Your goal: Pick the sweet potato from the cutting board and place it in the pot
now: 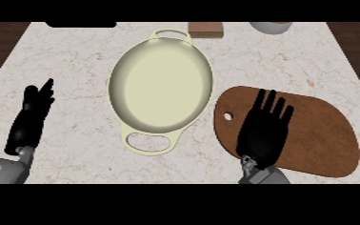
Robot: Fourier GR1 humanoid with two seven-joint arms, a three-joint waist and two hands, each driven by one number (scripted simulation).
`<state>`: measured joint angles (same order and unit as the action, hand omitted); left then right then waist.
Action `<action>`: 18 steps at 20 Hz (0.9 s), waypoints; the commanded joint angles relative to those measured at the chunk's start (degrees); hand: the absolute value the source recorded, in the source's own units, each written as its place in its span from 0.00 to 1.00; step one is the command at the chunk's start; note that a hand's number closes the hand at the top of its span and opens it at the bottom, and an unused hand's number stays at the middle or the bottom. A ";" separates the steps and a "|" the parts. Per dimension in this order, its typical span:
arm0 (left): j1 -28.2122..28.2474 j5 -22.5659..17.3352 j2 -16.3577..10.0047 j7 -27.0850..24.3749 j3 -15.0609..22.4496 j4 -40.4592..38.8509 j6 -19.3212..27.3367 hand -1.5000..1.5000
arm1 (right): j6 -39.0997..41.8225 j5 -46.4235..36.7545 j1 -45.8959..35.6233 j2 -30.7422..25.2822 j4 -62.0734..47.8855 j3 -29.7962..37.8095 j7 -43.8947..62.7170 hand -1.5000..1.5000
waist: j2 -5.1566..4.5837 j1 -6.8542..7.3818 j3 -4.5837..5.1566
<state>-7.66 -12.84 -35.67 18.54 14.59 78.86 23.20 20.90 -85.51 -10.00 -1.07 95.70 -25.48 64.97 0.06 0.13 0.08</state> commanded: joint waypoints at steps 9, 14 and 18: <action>-0.20 3.33 2.13 2.27 -0.70 1.23 -0.64 0.50 | 2.93 -1.98 -0.87 1.03 -5.12 4.04 6.62 0.00 | -0.07 -0.04 -0.09; 0.18 2.91 3.49 0.87 -2.29 0.26 -2.59 0.50 | -0.19 -4.37 -0.30 1.04 -8.53 6.69 4.58 0.00 | -0.10 -0.05 -0.08; -0.11 4.47 4.28 0.00 -2.96 -0.12 -1.26 0.50 | 1.61 -2.99 -0.26 1.05 -8.91 10.91 3.81 0.00 | -0.15 -0.19 -0.08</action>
<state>-6.70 -9.77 -33.20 18.61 11.65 79.48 20.80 20.78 -88.69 -9.42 -0.26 90.12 -17.96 62.53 0.22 0.17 0.16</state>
